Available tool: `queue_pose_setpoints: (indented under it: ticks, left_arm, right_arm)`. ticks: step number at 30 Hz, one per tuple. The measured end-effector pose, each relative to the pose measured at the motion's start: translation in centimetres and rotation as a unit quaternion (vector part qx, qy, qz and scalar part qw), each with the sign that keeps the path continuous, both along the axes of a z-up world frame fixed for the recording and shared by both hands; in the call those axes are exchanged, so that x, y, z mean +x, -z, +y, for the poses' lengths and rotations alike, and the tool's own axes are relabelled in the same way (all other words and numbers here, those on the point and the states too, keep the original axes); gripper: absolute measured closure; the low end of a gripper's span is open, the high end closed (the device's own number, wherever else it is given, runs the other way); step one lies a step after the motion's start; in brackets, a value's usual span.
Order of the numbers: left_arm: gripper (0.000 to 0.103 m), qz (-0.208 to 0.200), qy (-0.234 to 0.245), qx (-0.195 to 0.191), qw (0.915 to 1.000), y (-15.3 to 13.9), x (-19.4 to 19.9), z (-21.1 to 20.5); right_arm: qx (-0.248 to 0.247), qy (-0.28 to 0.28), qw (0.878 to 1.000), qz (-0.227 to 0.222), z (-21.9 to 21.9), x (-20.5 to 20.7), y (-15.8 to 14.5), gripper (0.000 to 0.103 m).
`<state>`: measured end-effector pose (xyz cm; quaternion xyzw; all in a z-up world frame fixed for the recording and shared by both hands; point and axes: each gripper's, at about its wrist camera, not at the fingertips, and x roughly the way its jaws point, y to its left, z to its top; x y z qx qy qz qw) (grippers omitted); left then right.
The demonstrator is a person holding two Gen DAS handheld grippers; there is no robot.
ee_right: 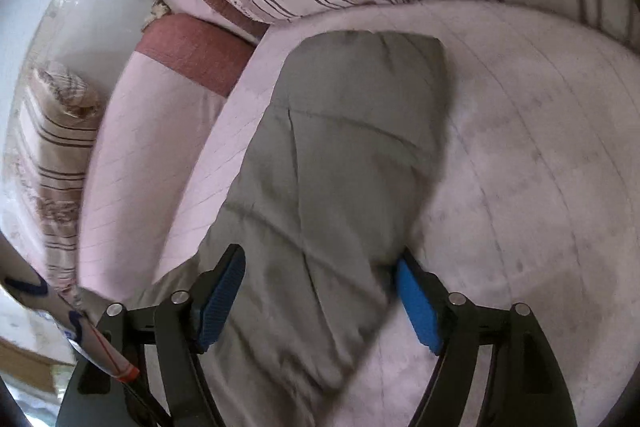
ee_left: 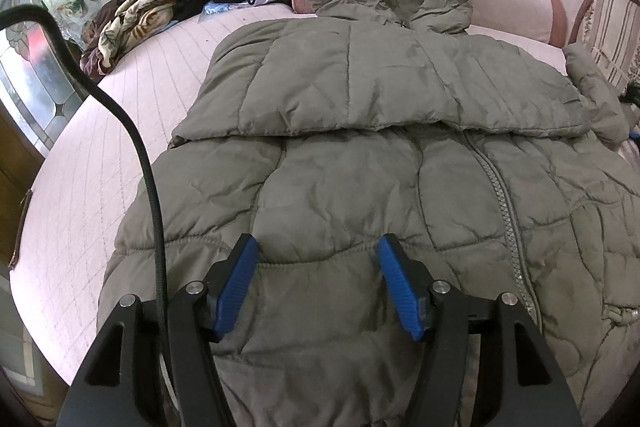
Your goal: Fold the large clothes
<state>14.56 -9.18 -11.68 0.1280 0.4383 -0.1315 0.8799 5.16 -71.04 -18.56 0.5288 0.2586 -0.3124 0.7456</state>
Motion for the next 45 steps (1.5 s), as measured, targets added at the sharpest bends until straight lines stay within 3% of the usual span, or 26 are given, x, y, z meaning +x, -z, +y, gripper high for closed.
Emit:
queue_pose_setpoints:
  ticks: [2, 4, 7, 9, 13, 18, 22, 26, 29, 31, 32, 33, 35, 40, 45]
  left_arm:
    - [0.040, 0.003, -0.001, -0.001, 1.0000, 0.0, 0.1, -0.1]
    - [0.040, 0.008, -0.002, -0.004, 1.0000, -0.2, 0.2, 0.0]
    - [0.040, 0.020, -0.004, -0.022, 0.9995, -0.7, 0.3, 0.6]
    - [0.040, 0.024, -0.008, -0.038, 0.9990, -1.2, 0.2, 1.2]
    - [0.040, -0.007, -0.016, -0.048, 0.9987, -3.0, -0.7, 2.5]
    - [0.040, -0.067, -0.052, -0.054, 0.9949, -5.7, -1.5, 5.6]
    - [0.040, -0.068, -0.095, -0.068, 0.9908, -6.4, -0.4, 8.9]
    - [0.040, -0.070, -0.141, -0.077, 0.9846, -7.0, 1.1, 12.4]
    - [0.040, -0.067, -0.167, -0.087, 0.9798, -7.3, 1.9, 14.6]
    - [0.040, -0.064, -0.183, -0.099, 0.9760, -7.5, 2.2, 15.8]
    - [0.040, -0.063, -0.190, -0.105, 0.9742, -7.6, 2.3, 16.5]
    - [0.040, -0.062, -0.194, -0.108, 0.9731, -7.6, 2.3, 17.0]
    - [0.040, -0.059, -0.200, -0.110, 0.9717, -7.5, 2.7, 17.7]
    - [0.040, -0.039, -0.209, -0.120, 0.9697, -6.9, 3.4, 18.2]
    - [0.040, -0.033, -0.202, -0.118, 0.9717, -6.7, 3.9, 17.4]
  right_arm:
    - [-0.010, -0.006, 0.999, 0.042, -0.3, 0.8, -0.6, 0.090]
    - [0.001, -0.010, 1.000, 0.024, -0.4, 0.3, -1.5, 0.092]
    - [-0.051, -0.017, 0.998, 0.039, 0.5, -0.3, -5.5, 0.093]
    - [-0.070, -0.023, 0.997, 0.027, 1.4, -0.8, -8.4, 0.094]
    - [-0.126, -0.058, 0.990, 0.007, 4.7, -0.8, -15.3, 0.094]
    - [-0.200, -0.149, 0.968, -0.022, 12.8, 1.9, -23.2, 0.094]
    - [-0.229, -0.262, 0.936, -0.053, 22.5, 6.1, -26.5, 0.094]
    - [-0.224, -0.378, 0.897, -0.049, 32.8, 10.9, -24.6, 0.094]
    - [-0.209, -0.446, 0.870, -0.005, 39.3, 14.3, -19.7, 0.088]
    - [-0.196, -0.474, 0.858, 0.032, 42.4, 15.8, -16.0, 0.074]
    - [-0.193, -0.483, 0.853, 0.055, 43.7, 16.4, -14.2, 0.060]
    - [-0.196, -0.483, 0.850, 0.073, 44.5, 16.7, -12.7, 0.049]
    - [-0.205, -0.481, 0.848, 0.090, 45.6, 16.4, -11.2, 0.044]
    - [-0.229, -0.482, 0.840, 0.092, 46.1, 15.1, -11.4, 0.044]
    - [-0.252, -0.446, 0.855, 0.078, 46.0, 16.6, -12.7, 0.044]
